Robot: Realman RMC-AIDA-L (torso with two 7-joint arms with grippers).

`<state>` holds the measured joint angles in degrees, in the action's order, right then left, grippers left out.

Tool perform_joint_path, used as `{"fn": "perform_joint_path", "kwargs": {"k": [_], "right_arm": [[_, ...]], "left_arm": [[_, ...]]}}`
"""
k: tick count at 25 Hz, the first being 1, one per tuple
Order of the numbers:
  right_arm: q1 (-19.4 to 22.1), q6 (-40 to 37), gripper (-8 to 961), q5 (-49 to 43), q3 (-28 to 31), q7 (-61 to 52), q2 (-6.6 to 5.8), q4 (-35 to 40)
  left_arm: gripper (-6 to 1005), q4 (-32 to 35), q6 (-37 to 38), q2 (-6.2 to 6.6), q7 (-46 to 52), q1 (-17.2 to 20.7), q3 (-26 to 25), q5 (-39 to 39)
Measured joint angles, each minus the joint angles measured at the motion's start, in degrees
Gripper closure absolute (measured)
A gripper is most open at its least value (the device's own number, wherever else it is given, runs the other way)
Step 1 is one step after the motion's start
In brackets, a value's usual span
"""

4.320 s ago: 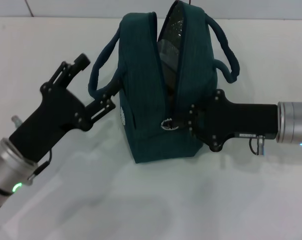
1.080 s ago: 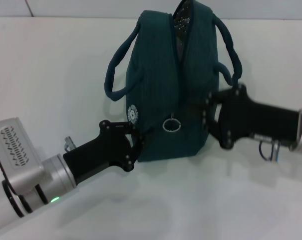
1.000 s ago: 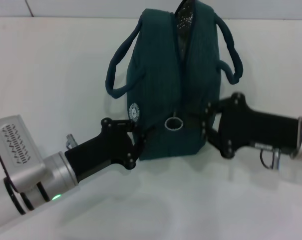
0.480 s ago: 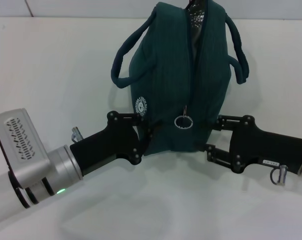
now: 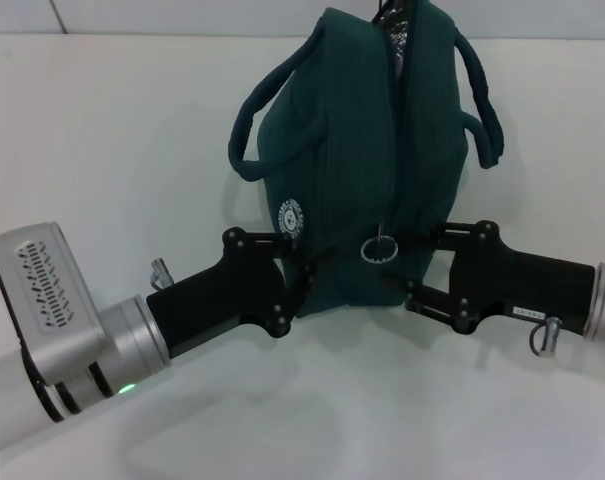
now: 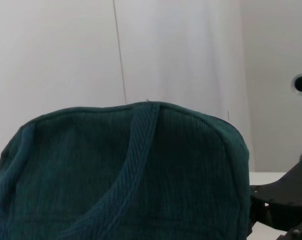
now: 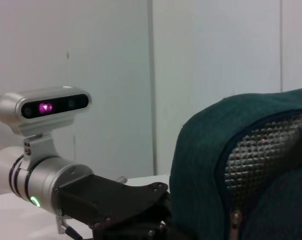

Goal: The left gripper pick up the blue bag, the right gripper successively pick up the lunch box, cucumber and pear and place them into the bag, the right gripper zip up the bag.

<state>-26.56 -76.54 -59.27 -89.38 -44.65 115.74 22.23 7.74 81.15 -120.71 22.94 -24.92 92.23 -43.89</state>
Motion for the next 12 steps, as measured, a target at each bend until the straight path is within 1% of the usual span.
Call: {"fn": "perform_joint_path", "kwargs": {"k": [12], "right_arm": [[-1.5, 0.1, 515, 0.1, -1.7, -0.2, 0.19, 0.0]], "left_arm": [[932, 0.0, 0.2, -0.08, -0.4, 0.2, 0.9, 0.1]]}}
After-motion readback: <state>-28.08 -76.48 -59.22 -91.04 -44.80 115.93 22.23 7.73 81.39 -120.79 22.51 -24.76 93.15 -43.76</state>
